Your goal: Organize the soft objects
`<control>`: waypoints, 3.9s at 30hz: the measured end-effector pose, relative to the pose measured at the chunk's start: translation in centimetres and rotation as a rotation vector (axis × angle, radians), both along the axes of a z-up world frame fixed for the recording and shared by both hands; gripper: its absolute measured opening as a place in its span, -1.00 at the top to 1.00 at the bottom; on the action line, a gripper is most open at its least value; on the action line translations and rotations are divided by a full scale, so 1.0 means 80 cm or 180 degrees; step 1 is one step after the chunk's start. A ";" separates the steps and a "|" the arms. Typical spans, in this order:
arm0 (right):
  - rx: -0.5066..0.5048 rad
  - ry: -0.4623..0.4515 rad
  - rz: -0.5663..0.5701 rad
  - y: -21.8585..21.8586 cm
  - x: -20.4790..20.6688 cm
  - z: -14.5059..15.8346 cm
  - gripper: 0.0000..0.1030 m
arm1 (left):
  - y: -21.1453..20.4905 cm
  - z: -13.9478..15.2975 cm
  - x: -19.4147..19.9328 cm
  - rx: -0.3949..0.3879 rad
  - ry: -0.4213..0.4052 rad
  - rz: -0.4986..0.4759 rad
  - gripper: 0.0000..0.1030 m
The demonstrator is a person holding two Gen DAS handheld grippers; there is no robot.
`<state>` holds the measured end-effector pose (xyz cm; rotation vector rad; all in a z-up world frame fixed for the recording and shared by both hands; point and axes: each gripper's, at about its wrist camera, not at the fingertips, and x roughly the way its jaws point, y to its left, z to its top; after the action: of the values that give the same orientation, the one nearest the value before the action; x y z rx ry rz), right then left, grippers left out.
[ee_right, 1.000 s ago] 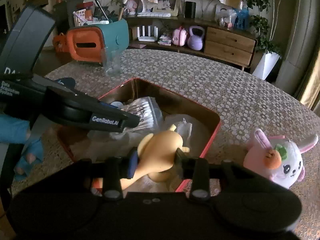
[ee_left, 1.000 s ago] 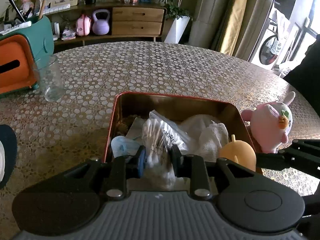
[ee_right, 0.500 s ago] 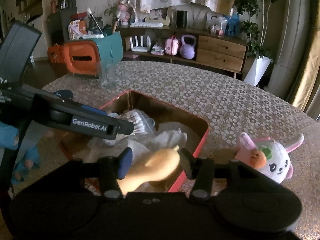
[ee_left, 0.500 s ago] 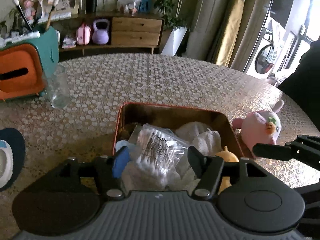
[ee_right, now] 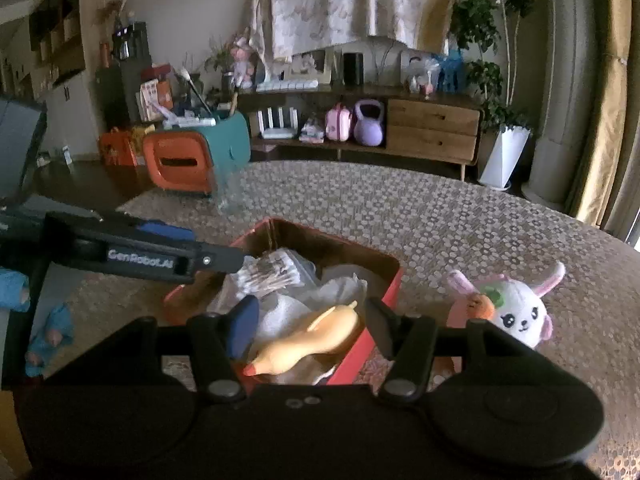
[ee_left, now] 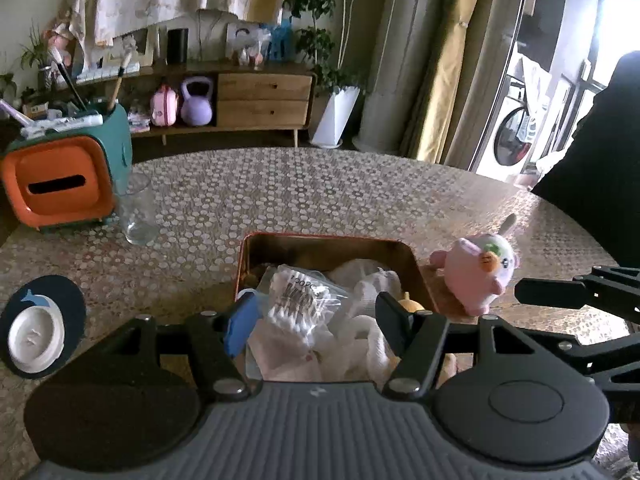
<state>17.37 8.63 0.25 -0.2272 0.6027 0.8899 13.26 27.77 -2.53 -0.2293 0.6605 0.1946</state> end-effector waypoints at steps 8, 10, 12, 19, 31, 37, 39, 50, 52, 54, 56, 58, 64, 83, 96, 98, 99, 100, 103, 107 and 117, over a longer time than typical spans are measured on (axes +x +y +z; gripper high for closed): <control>0.0163 -0.0014 0.0018 -0.029 -0.031 0.017 -0.20 | -0.027 0.021 -0.042 0.0044 -0.0112 -0.0047 -0.25; 0.0223 -0.0024 0.0003 -0.037 -0.038 0.020 -0.22 | -0.034 0.025 -0.051 0.0062 -0.0138 -0.0062 -0.25; 0.0282 -0.0060 -0.0006 -0.045 -0.046 0.024 -0.24 | -0.041 0.026 -0.062 0.0062 -0.0152 -0.0078 -0.25; 0.0387 -0.0130 -0.0048 -0.075 -0.069 0.031 -0.40 | -0.070 0.032 -0.093 0.0044 -0.0176 -0.0088 -0.39; 0.0612 -0.0338 -0.0138 -0.118 -0.099 0.035 -0.74 | -0.122 0.048 -0.122 0.0227 -0.0323 -0.0110 -0.66; 0.0652 -0.0443 -0.0182 -0.137 -0.111 0.038 -0.91 | -0.140 0.050 -0.128 0.0310 -0.0328 -0.0062 -0.82; 0.0698 -0.0463 -0.0212 -0.144 -0.115 0.040 -0.96 | -0.143 0.051 -0.130 0.0269 -0.0321 -0.0062 -0.87; 0.0772 -0.0349 -0.0289 -0.153 -0.121 0.043 -1.00 | -0.159 0.057 -0.141 0.0234 -0.0371 -0.0065 -1.00; 0.0759 -0.0364 -0.0287 -0.153 -0.123 0.043 -1.00 | -0.158 0.059 -0.144 0.0223 -0.0442 -0.0045 -1.00; 0.0755 -0.0373 -0.0309 -0.153 -0.122 0.042 -1.00 | -0.157 0.060 -0.147 0.0211 -0.0523 -0.0044 -1.00; 0.0752 -0.0379 -0.0349 -0.154 -0.122 0.041 -1.00 | -0.158 0.061 -0.148 0.0226 -0.0566 -0.0033 -1.00; 0.0751 -0.0373 -0.0381 -0.154 -0.121 0.040 -1.00 | -0.158 0.062 -0.150 0.0225 -0.0619 -0.0026 -1.00; 0.0758 -0.0351 -0.0519 -0.158 -0.116 0.036 -1.00 | -0.160 0.066 -0.157 0.0233 -0.0732 -0.0019 -1.00; 0.0829 -0.0428 -0.0643 -0.162 -0.121 0.041 -1.00 | -0.170 0.067 -0.166 0.0243 -0.0826 -0.0067 -1.00; 0.0810 -0.0476 -0.0573 -0.161 -0.126 0.040 -1.00 | -0.169 0.065 -0.167 0.0252 -0.0770 0.0041 -1.00; 0.0809 -0.0466 -0.0561 -0.161 -0.125 0.040 -1.00 | -0.168 0.064 -0.167 0.0231 -0.0754 0.0041 -1.00; 0.0808 -0.0459 -0.0558 -0.161 -0.124 0.040 -1.00 | -0.167 0.063 -0.167 0.0218 -0.0747 0.0038 -1.00; 0.0810 -0.0453 -0.0555 -0.161 -0.124 0.040 -1.00 | -0.167 0.063 -0.167 0.0211 -0.0746 0.0037 -1.00; 0.0815 -0.0445 -0.0551 -0.163 -0.123 0.039 -1.00 | -0.167 0.063 -0.167 0.0211 -0.0750 0.0061 -1.00; 0.0797 -0.0487 -0.0555 -0.164 -0.122 0.039 -1.00 | -0.171 0.063 -0.166 0.0289 -0.0765 0.0080 -1.00; 0.0801 -0.0445 -0.0575 -0.168 -0.122 0.035 -1.00 | -0.173 0.059 -0.159 0.0305 -0.0715 0.0074 -1.00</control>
<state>7.60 -4.80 3.02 -0.0067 0.3703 0.7595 0.52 13.94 2.21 -0.1637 0.4246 0.2186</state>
